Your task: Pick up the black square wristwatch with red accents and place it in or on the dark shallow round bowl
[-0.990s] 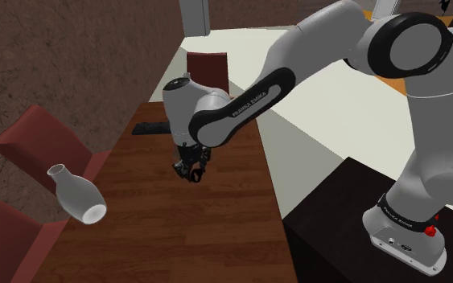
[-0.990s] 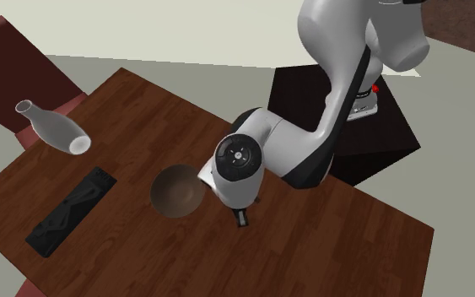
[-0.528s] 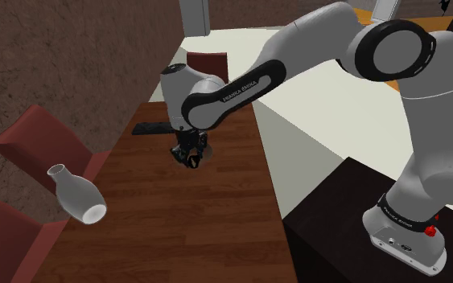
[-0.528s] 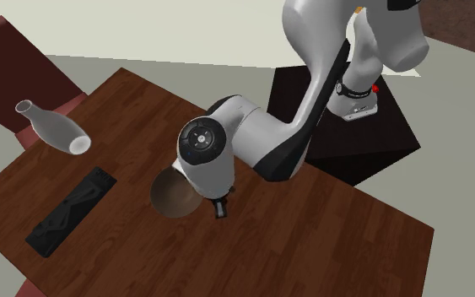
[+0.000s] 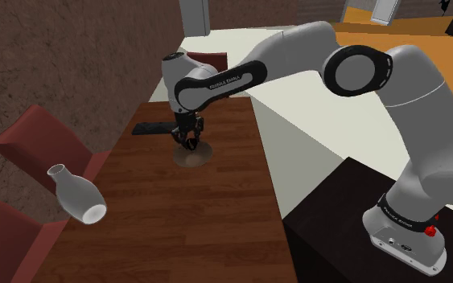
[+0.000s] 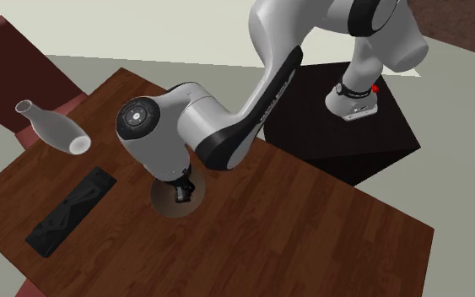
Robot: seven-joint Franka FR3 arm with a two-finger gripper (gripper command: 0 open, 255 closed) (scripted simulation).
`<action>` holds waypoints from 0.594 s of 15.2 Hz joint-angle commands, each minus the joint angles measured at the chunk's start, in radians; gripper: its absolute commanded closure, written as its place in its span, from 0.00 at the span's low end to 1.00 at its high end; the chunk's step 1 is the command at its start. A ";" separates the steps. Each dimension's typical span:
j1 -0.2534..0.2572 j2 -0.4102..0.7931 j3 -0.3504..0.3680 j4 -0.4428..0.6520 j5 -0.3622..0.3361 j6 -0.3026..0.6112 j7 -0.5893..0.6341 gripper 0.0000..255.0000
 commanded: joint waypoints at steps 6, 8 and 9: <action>0.022 0.179 -0.033 0.296 -0.014 -0.106 -0.085 1.00; 0.019 0.184 -0.034 0.278 -0.016 -0.083 -0.082 1.00; 0.018 0.188 -0.035 0.271 -0.017 -0.073 -0.081 1.00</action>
